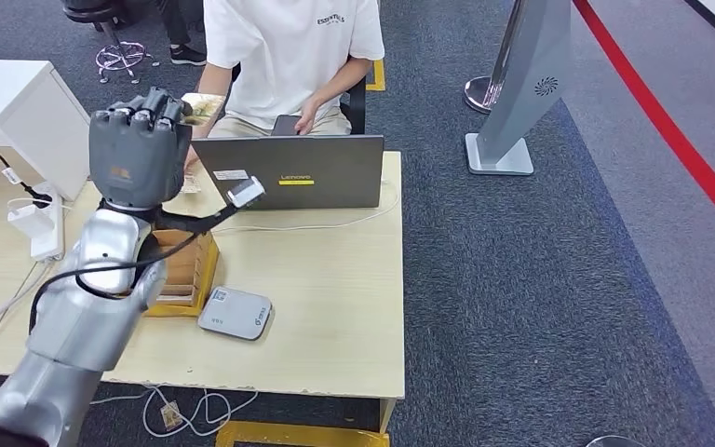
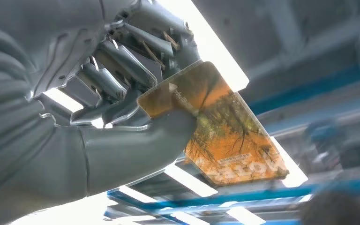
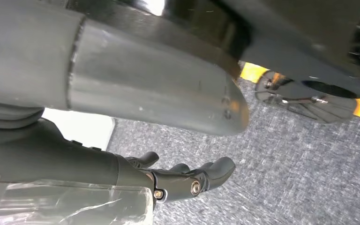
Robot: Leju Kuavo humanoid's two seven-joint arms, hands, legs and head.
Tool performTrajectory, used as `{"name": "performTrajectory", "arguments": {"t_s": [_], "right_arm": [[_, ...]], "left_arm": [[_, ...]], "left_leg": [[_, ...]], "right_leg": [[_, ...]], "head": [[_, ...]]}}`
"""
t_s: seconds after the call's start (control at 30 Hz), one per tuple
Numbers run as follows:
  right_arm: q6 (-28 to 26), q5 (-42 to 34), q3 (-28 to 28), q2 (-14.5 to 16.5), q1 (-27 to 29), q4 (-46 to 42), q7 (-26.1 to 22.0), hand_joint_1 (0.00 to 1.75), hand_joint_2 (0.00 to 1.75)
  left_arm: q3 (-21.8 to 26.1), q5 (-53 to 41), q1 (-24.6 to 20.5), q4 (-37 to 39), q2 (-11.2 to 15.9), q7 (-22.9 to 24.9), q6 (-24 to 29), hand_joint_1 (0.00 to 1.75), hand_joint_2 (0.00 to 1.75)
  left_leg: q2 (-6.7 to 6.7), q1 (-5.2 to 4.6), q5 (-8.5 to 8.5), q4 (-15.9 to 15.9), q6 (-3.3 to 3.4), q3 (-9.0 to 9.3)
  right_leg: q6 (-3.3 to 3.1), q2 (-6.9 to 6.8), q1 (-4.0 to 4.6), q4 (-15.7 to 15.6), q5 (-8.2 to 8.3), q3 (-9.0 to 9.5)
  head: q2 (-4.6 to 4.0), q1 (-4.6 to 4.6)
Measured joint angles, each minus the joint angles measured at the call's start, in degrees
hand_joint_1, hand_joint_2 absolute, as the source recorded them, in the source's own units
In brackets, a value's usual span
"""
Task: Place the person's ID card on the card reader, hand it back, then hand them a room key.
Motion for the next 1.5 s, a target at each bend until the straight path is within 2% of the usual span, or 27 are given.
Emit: {"name": "performTrajectory", "arguments": {"t_s": [0.13,0.33,0.73,1.07,1.2,1.5], "right_arm": [[-0.1,-1.1,0.2,0.0,-0.2,0.0,-0.8,0.0,0.0],[0.0,-1.4,0.2,0.0,-0.2,0.0,-0.1,0.0,0.0],[-0.3,-0.8,0.4,-0.1,-0.1,0.0,-0.1,0.0,0.0],[-1.2,-0.6,0.5,-0.1,0.2,0.0,0.2,0.0,0.0],[-1.2,-0.6,0.5,-0.1,0.2,0.0,0.2,0.0,0.0],[-1.8,-0.7,0.6,-0.1,0.4,0.0,0.0,0.0,0.0]], "left_arm": [[-0.5,-0.2,-6.3,14.2,-0.7,0.9,0.9,1.75,1.75],[-2.1,-0.2,-8.8,23.7,-2.2,3.4,-0.8,1.75,1.75],[-3.6,-0.2,-9.6,30.0,-3.7,4.9,-1.0,1.75,1.75],[-3.6,-0.2,-9.6,32.8,-3.8,4.8,-0.8,1.75,1.75],[-3.6,-0.2,-9.7,33.4,-3.9,4.7,-0.9,0.0,1.75],[-3.1,0.0,-9.3,33.7,-3.8,3.6,0.0,0.0,1.75]], "left_leg": [[0.1,-0.03,0.03,0.0,0.01,-0.09],[0.1,-0.04,0.02,0.0,0.01,-0.31],[0.12,-0.03,0.02,0.0,0.01,-0.34],[0.1,-0.03,0.01,0.0,0.02,-0.42],[0.1,-0.04,-0.01,0.0,0.02,-0.51],[0.09,-0.03,0.0,0.0,0.02,-0.51]], "right_leg": [[0.04,0.12,-0.03,0.0,0.08,-0.07],[0.05,0.11,-0.03,0.0,0.07,-0.26],[0.05,0.11,-0.02,0.0,0.06,-0.27],[0.06,0.11,-0.02,0.0,0.05,-0.3],[0.07,0.12,-0.03,0.0,0.04,-0.37],[0.08,0.08,-0.01,0.0,0.03,-0.36]], "head": [[0.01,-0.02],[0.01,-0.03],[0.01,-0.03],[0.01,-0.05],[0.01,-0.06],[0.01,-0.05]]}}
